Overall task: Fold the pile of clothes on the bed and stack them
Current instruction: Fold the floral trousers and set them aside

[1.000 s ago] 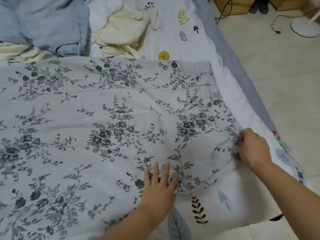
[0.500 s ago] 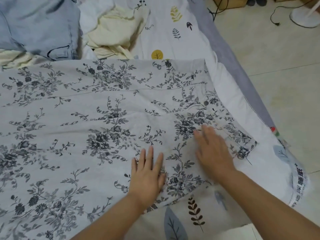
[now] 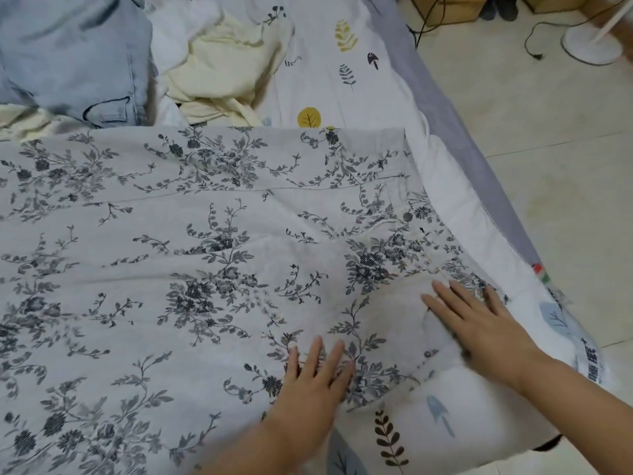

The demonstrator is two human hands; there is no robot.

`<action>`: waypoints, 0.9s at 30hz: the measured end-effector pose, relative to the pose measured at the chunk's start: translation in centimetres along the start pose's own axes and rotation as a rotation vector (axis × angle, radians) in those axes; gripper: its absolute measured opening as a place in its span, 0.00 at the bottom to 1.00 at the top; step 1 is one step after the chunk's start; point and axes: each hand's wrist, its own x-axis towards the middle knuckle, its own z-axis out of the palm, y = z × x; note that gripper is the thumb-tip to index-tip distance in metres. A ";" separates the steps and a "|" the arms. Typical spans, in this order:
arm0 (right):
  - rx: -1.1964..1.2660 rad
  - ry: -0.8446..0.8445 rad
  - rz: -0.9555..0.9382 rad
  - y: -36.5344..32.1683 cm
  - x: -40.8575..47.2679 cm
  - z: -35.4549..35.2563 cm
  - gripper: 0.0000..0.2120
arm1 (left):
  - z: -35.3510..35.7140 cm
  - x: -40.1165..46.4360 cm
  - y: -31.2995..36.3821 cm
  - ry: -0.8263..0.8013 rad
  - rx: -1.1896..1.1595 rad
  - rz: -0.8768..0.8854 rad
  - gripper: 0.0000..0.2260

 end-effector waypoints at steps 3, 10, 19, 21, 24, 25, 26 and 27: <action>0.009 0.043 -0.021 0.1 0.9 -1.1 0.37 | -1.8 0.0 -1.1 0.045 -0.163 0.029 0.26; 0.321 0.233 0.143 0.1 3.5 -7.3 0.03 | -10.7 -1.5 -8.6 0.114 -0.660 0.046 0.12; 0.632 0.211 0.314 2.0 8.1 -15.7 0.12 | -19.2 -1.0 -17.1 0.434 -0.688 -0.123 0.08; 0.849 0.240 0.336 2.2 9.1 -17.3 0.11 | -20.5 -0.6 -18.6 0.475 -0.751 -0.128 0.08; 1.050 0.239 0.349 2.9 11.3 -19.6 0.08 | -22.5 0.8 -21.1 0.514 -0.762 -0.150 0.14; 1.116 0.251 0.352 3.3 12.2 -20.3 0.08 | -23.2 1.4 -21.8 0.522 -0.756 -0.156 0.17; 1.197 0.273 0.359 3.6 13.2 -20.8 0.09 | -23.9 2.1 -22.5 0.528 -0.744 -0.160 0.19; 1.282 0.314 0.369 4.0 14.4 -21.3 0.09 | -24.8 2.8 -23.3 0.536 -0.734 -0.170 0.19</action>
